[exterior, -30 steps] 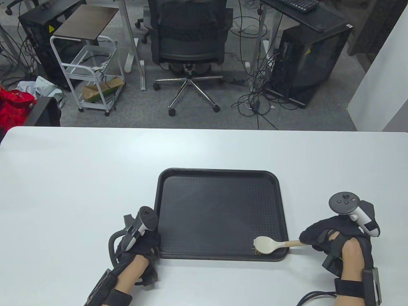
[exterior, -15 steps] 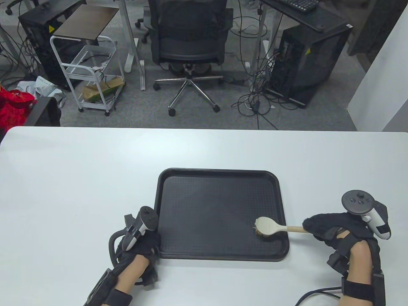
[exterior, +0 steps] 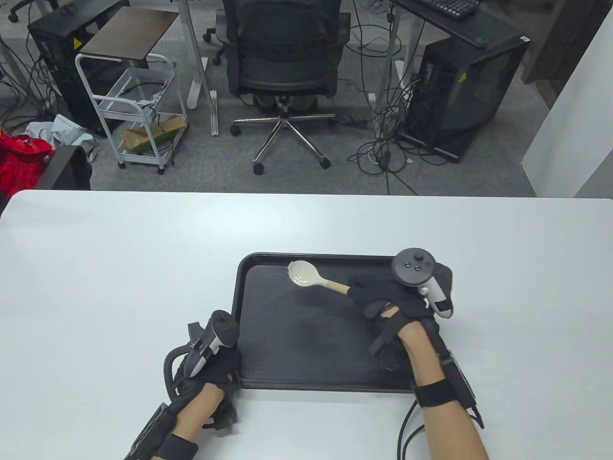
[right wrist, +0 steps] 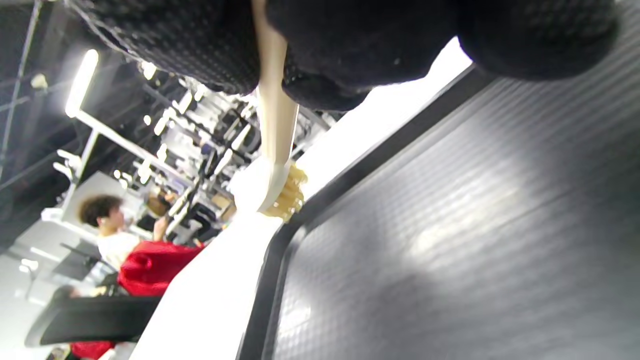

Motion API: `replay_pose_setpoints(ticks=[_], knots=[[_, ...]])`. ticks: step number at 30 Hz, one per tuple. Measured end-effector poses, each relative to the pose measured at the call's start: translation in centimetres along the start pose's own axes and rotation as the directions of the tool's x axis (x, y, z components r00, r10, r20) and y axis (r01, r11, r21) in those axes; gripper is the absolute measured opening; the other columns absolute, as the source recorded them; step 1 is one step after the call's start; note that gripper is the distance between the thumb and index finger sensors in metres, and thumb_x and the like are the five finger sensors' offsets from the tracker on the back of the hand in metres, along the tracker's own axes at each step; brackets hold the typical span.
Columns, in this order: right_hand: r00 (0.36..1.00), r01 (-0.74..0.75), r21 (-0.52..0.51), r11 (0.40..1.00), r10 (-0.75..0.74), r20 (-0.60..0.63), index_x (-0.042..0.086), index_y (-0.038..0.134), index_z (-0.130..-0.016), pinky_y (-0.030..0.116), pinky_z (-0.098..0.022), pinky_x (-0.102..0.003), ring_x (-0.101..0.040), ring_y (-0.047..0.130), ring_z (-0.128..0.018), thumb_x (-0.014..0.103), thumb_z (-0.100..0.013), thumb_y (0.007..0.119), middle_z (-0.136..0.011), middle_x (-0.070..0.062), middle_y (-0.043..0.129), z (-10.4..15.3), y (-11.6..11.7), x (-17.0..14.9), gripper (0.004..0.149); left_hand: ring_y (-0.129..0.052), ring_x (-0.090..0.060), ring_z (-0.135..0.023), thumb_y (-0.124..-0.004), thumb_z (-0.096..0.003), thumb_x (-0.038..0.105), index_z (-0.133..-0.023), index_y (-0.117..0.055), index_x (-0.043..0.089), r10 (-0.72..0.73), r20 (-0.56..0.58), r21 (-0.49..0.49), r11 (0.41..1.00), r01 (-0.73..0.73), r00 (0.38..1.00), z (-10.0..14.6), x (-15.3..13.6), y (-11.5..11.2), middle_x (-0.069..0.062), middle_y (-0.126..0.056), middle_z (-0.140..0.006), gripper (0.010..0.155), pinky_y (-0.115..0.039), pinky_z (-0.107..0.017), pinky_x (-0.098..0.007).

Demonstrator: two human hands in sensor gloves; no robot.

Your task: Scrub the tray with pot brush

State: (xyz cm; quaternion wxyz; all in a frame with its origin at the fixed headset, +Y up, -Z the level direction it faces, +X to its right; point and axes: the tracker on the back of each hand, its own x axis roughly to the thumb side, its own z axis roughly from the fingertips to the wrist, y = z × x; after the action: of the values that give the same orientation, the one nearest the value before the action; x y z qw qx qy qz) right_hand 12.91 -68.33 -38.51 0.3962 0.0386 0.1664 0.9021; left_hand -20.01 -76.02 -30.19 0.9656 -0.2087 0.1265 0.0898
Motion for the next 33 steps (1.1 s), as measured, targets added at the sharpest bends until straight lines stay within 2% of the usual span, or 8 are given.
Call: replay_pose_setpoints(ticks=[2, 4, 9, 13, 16, 18, 24, 33], knots=[[1.000, -0.017, 0.004, 1.000, 0.017, -0.008, 0.008, 0.069, -0.094, 0.082, -0.028, -0.046, -0.019, 0.092, -0.021, 0.037, -0.047, 0.082, -0.059, -0.012, 0.091, -1.7, 2.6, 1.7, 0.056, -0.100, -0.020, -0.041, -0.078, -0.0423, 0.048, -0.087, -0.068, 0.008, -0.002, 0.002, 0.000, 1.000, 0.002, 1.000, 0.0, 0.0, 0.0, 0.000, -0.090, -0.063, 0.060, -0.082, -0.044, -0.049], [0.999, -0.028, -0.001, 1.000, 0.028, -0.015, 0.009, 0.069, -0.094, 0.082, -0.028, -0.046, -0.018, 0.092, -0.021, 0.037, -0.048, 0.081, -0.059, -0.012, 0.091, -2.5, 4.2, 2.6, 0.055, -0.100, -0.020, -0.041, -0.078, -0.0423, 0.048, -0.086, -0.068, 0.008, -0.003, 0.004, 0.001, 1.000, 0.003, 1.000, 0.0, 0.0, 0.0, 0.000, -0.090, -0.063, 0.060, -0.082, -0.044, -0.049], [0.994, -0.106, -0.092, 0.990, 0.103, -0.035, 0.008, 0.070, -0.093, 0.082, -0.026, -0.046, -0.018, 0.092, -0.019, 0.037, -0.048, 0.080, -0.057, -0.011, 0.092, -4.0, 8.3, 3.8, 0.055, -0.100, -0.020, -0.040, -0.078, -0.0423, 0.048, -0.086, -0.068, 0.008, -0.008, 0.008, 0.003, 1.000, 0.008, 1.000, 0.0, 0.0, 0.0, 0.000, -0.090, -0.063, 0.060, -0.082, -0.044, -0.049], [0.994, -0.108, -0.104, 0.989, 0.105, -0.038, 0.007, 0.070, -0.092, 0.083, -0.025, -0.045, -0.018, 0.093, -0.018, 0.037, -0.048, 0.079, -0.056, -0.011, 0.093, -4.7, 9.7, 3.2, 0.055, -0.100, -0.020, -0.041, -0.077, -0.0423, 0.048, -0.087, -0.068, 0.008, -0.008, 0.008, 0.004, 1.000, 0.008, 1.000, 0.0, 0.0, 0.0, 0.000, -0.090, -0.063, 0.060, -0.082, -0.044, -0.049], [0.997, -0.078, -0.070, 0.994, 0.078, -0.012, 0.007, 0.071, -0.092, 0.082, -0.025, -0.046, -0.019, 0.093, -0.018, 0.037, -0.048, 0.079, -0.056, -0.011, 0.093, -5.1, 10.3, 3.1, 0.054, -0.100, -0.020, -0.040, -0.077, -0.0423, 0.048, -0.086, -0.068, 0.008, -0.008, 0.007, 0.004, 1.000, 0.008, 1.000, 0.0, 0.0, 0.0, 0.000, -0.090, -0.063, 0.060, -0.082, -0.044, -0.049], [0.998, -0.068, -0.067, 0.995, 0.068, -0.010, 0.007, 0.071, -0.093, 0.082, -0.025, -0.046, -0.019, 0.093, -0.018, 0.037, -0.048, 0.079, -0.056, -0.012, 0.093, -5.1, 10.4, 3.1, 0.055, -0.100, -0.020, -0.041, -0.077, -0.0423, 0.048, -0.087, -0.068, 0.008, -0.006, 0.008, 0.003, 1.000, 0.006, 1.000, 0.0, 0.0, 0.0, 0.000, -0.090, -0.063, 0.060, -0.082, -0.044, -0.049], [0.988, -0.151, -0.174, 0.973, 0.146, -0.045, 0.007, 0.073, -0.092, 0.082, -0.023, -0.047, -0.021, 0.094, -0.015, 0.037, -0.048, 0.080, -0.055, -0.013, 0.095, -4.6, 9.6, 2.8, 0.054, -0.100, -0.020, -0.041, -0.077, -0.0423, 0.048, -0.087, -0.068, 0.008, -0.005, 0.006, 0.006, 1.000, 0.005, 1.000, 0.1, 0.0, 0.0, 0.000, -0.090, -0.063, 0.060, -0.082, -0.044, -0.049], [0.965, -0.241, -0.197, 0.950, 0.213, -0.155, 0.007, 0.075, -0.091, 0.082, -0.024, -0.048, -0.022, 0.094, -0.015, 0.037, -0.048, 0.080, -0.055, -0.014, 0.096, -3.3, 5.3, 0.2, 0.053, -0.100, -0.020, -0.041, -0.077, -0.0424, 0.048, -0.087, -0.068, 0.008, -0.004, 0.005, 0.006, 1.000, 0.004, 1.000, 0.1, 0.0, 0.0, 0.000, -0.090, -0.063, 0.060, -0.082, -0.045, -0.049]])
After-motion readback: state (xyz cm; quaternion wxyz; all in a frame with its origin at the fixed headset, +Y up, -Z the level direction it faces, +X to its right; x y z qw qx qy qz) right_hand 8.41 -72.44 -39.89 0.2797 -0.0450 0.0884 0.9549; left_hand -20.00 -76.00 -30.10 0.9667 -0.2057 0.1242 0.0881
